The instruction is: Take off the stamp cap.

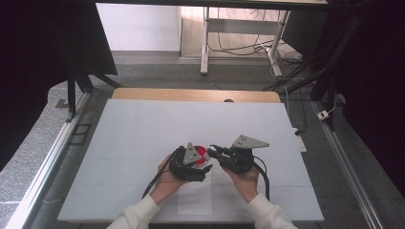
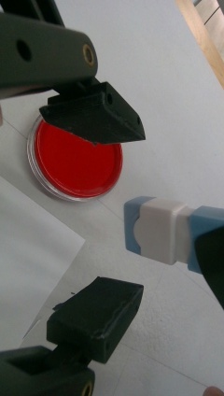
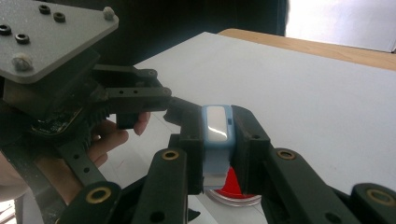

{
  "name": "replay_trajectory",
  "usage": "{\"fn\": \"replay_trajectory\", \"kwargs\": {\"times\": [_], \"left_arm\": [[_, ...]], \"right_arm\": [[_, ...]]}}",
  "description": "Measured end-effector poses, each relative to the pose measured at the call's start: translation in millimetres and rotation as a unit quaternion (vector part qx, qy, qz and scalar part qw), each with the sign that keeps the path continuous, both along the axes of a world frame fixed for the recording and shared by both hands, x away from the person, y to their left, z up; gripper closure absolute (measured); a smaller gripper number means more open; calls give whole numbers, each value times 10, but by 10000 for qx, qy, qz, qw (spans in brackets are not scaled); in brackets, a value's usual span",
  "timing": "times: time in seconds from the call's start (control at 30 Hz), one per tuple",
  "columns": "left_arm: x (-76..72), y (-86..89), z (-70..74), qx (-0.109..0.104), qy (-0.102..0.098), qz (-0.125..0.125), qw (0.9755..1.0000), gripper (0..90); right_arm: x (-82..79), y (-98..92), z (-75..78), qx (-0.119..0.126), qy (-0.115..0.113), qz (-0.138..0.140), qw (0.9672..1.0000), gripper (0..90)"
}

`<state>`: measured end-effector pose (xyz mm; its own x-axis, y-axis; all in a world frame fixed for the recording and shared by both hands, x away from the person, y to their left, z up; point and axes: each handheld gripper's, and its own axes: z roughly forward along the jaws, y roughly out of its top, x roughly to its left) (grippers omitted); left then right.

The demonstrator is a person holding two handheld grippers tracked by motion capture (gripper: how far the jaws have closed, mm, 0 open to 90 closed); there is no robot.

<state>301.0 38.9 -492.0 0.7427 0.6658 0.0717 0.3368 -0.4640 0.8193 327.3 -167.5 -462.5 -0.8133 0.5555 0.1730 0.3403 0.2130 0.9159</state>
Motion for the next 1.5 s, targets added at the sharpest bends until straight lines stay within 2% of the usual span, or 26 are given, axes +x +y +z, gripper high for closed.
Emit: {"fn": "replay_trajectory", "kwargs": {"times": [0.43, 0.93, 1.33, 1.5], "left_arm": [[22, -36, -18, 0, -70, -21, 10000, 295], [35, -29, -27, 35, -216, -18, 9998, 427], [37, -40, -41, 53, -202, -79, 9998, 503], [28, -44, -39, 102, -268, -119, 9995, 556]], "right_arm": [[3, 15, -13, 14, -17, -10, 10000, 751], [1, 17, -24, 25, -19, -29, 10000, 751], [-10, 3, -21, 82, -73, -69, 9999, 751], [-8, -2, -29, 126, -66, -73, 9999, 751]]}}
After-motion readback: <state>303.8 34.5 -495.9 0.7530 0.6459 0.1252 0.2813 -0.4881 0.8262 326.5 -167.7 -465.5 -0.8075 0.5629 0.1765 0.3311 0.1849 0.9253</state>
